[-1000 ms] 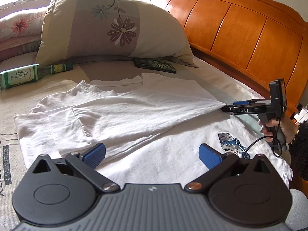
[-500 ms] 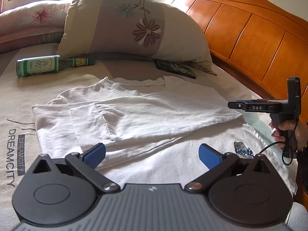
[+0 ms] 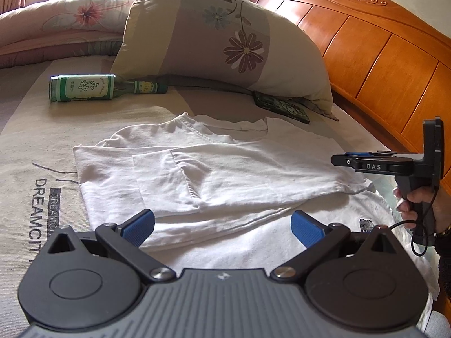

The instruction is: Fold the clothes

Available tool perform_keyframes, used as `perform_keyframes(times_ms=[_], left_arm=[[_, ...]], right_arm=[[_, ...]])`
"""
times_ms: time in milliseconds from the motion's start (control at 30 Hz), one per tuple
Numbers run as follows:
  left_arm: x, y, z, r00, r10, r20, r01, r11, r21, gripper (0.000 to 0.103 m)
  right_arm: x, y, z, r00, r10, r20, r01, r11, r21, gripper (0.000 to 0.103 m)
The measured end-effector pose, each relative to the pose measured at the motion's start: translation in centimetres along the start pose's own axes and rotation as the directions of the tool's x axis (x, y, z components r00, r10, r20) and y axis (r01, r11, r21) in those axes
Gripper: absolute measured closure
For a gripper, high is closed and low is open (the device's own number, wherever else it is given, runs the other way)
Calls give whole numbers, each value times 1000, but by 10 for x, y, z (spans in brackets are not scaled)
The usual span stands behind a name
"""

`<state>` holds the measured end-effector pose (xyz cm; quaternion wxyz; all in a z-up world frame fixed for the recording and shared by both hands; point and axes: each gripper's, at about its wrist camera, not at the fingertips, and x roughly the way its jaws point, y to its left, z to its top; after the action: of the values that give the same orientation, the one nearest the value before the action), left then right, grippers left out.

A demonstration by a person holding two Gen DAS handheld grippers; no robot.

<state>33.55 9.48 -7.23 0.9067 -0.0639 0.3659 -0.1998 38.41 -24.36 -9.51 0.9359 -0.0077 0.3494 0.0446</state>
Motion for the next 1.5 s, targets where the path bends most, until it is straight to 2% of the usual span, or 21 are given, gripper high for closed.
perform_keyframes(times_ms=[67,167,200,267,333,400,500,533,633,900,967,1200,1300,1367,1467,1500], left_arm=[[1,2,0,1000,10,-6,-10,1000,-4,1],[1,4,0,1000,25,-9,-26,999,-20,1],[2,5,0,1000,30,-9,-30,999,-28,1],[2,5,0,999,40,-8,-40,998,-43,1],[5,0,4,999,32,3,-31,997,-68,1],[10,-5,10,1000,5,6,-5,997,-76,1],[38,-17,30,1000,-19,-23,18,999,-43,1],[47,-21,38,999,-26,-34,25,999,-31,1],[87,-24,53,994,-37,-100,29,996,-82,1],[93,2,38,988,-60,-146,39,989,-145,1],[85,6,39,986,-44,-158,18,986,-163,1],[78,-28,75,989,-54,-138,37,992,-119,1],[96,-50,84,985,-100,-137,86,991,-103,1],[116,-59,80,978,-122,-167,101,987,-125,1],[140,-50,63,967,-109,-228,62,977,-204,1],[139,-46,57,970,-114,-213,68,974,-214,1]], right_arm=[[11,7,-10,999,-15,-50,16,1000,21,51],[-5,13,-21,997,-65,-42,68,995,79,39],[-11,13,-21,997,-67,-38,71,990,120,39],[-22,14,-19,998,-70,-1,68,979,194,36],[-26,19,-18,993,-103,58,87,970,226,26],[-18,21,-21,990,-128,54,112,964,239,19],[-3,18,-31,995,-98,1,94,957,274,18],[-2,17,-33,996,-92,9,86,956,280,17],[0,15,-33,998,-60,12,55,961,272,8],[2,11,-32,1000,-9,5,8,960,279,0],[1,9,-31,1000,0,1,0,956,292,0],[0,2,-29,1000,31,-1,-29,942,334,0],[-1,1,-28,999,44,-9,-38,942,332,0],[-3,0,-28,998,59,-11,-52,943,330,0],[-7,-2,-29,996,86,-12,-77,944,322,0],[-9,-3,-29,995,96,-9,-89,946,312,0]])
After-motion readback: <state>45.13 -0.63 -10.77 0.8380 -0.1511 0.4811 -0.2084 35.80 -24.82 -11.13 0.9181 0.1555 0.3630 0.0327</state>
